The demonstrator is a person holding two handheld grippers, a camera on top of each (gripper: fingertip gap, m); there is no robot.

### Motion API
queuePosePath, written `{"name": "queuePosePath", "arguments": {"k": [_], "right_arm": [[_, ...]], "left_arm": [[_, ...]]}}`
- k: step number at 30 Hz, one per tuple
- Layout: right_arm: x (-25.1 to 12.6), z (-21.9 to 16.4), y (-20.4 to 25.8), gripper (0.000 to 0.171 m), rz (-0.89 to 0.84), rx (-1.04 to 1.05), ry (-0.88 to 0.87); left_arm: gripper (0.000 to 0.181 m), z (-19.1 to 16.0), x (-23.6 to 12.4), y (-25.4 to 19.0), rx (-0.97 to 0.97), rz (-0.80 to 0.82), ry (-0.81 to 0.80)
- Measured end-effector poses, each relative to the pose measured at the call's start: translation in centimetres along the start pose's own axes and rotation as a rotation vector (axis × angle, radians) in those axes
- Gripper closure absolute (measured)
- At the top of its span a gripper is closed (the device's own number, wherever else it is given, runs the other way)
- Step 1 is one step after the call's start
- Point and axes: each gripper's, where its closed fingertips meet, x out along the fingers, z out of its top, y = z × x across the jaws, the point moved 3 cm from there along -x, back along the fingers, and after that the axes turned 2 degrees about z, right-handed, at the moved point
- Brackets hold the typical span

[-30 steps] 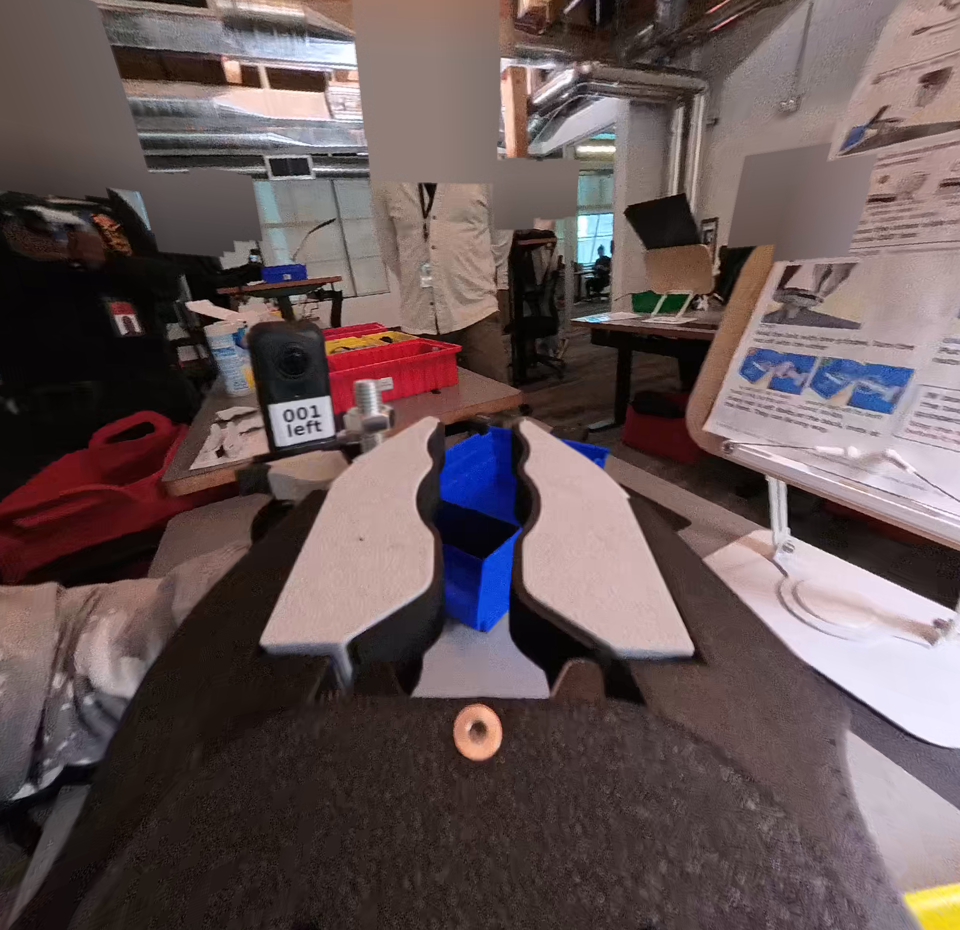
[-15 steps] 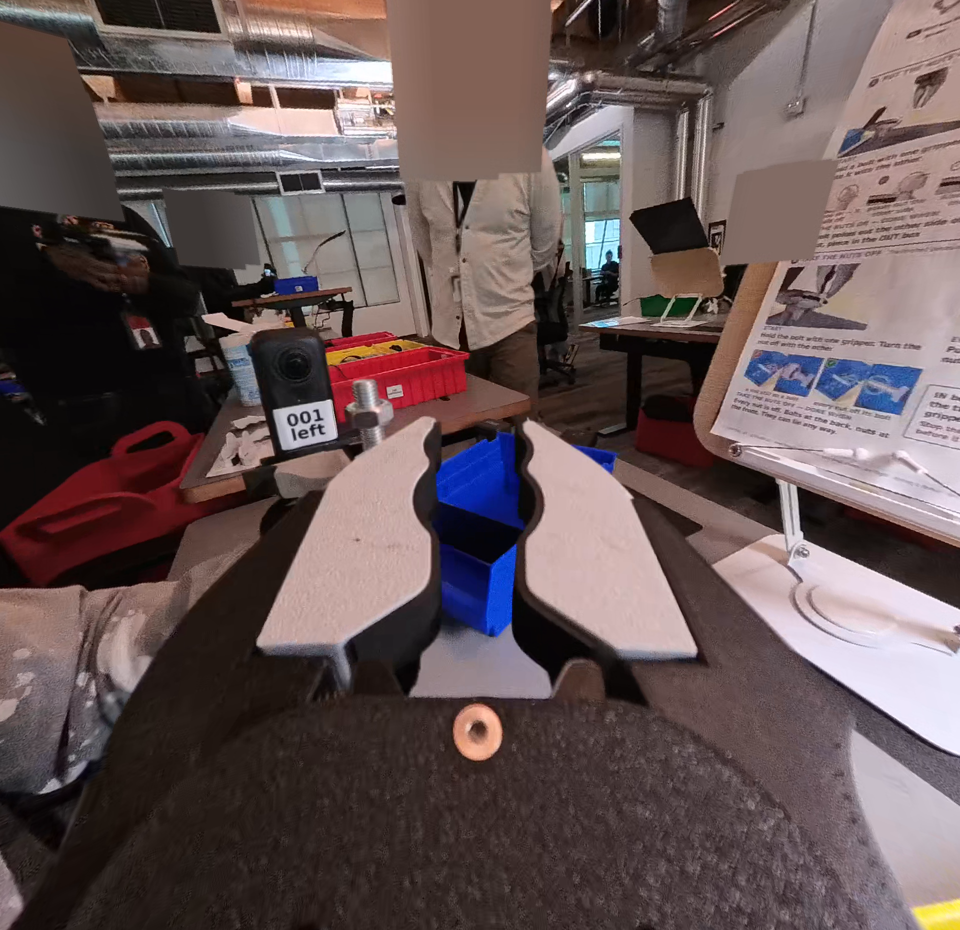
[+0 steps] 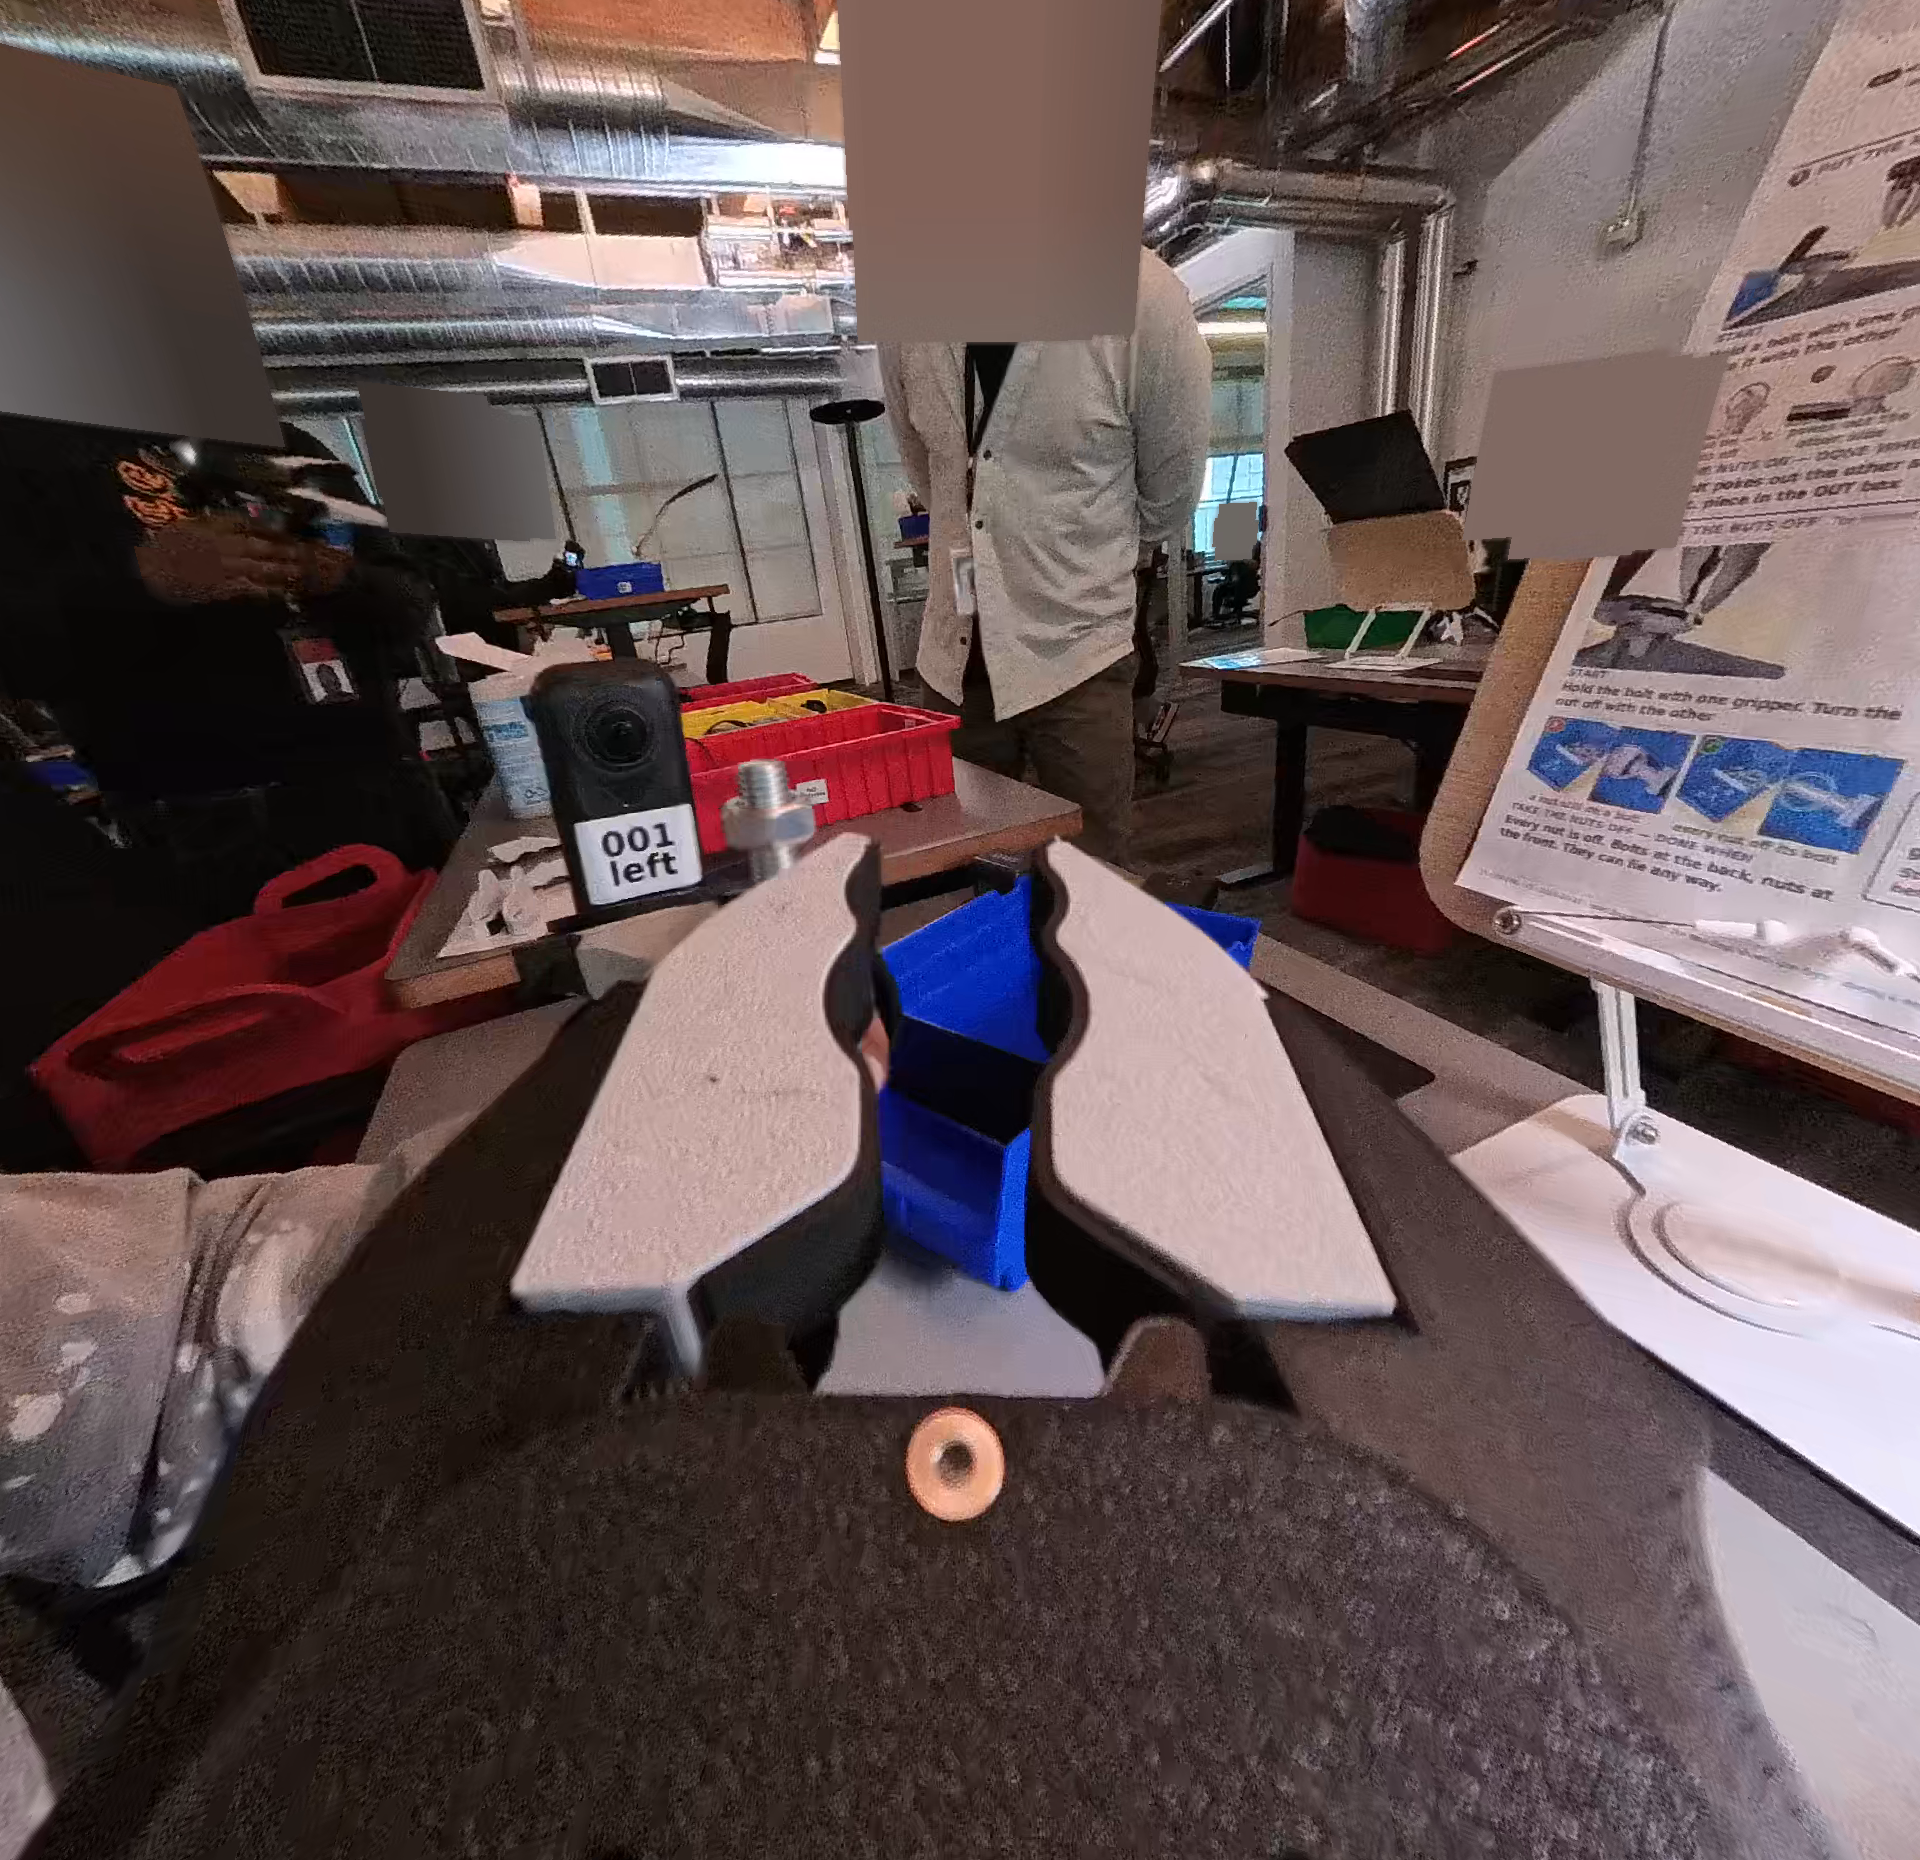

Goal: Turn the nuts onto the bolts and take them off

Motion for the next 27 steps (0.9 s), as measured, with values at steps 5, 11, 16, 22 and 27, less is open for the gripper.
{"name": "queuePosePath", "arguments": {"k": [5, 11, 16, 22, 27], "right_arm": [[0.7, -0.1, 2.0, 0.127, 0.084, -0.019, 0.009], [-0.2, 0.2, -0.1, 0.150, -0.018, 0.003, -0.008], [0.4, 0.3, 1.9, 0.127, 0.078, -0.015, 0.002], [-0.3, 0.3, -0.4, 0.154, -0.043, -0.001, -0.016], [0.2, 0.4, 1.6, 0.128, 0.059, -0.010, -0.001]], "left_arm": [[0.164, -0.3, 0.1, 0.0, -0.002, -0.001, 0.007], [0.163, 0.0, 0.1, -0.4, 0.016, -0.008, 0.002], [0.164, -0.2, 0.1, -0.1, 0.006, 0.003, 0.007], [0.163, 0.1, 0.1, -0.5, 0.014, -0.014, 0.000], [0.163, -0.1, 0.2, -0.2, 0.013, 0.005, 0.007]]}}
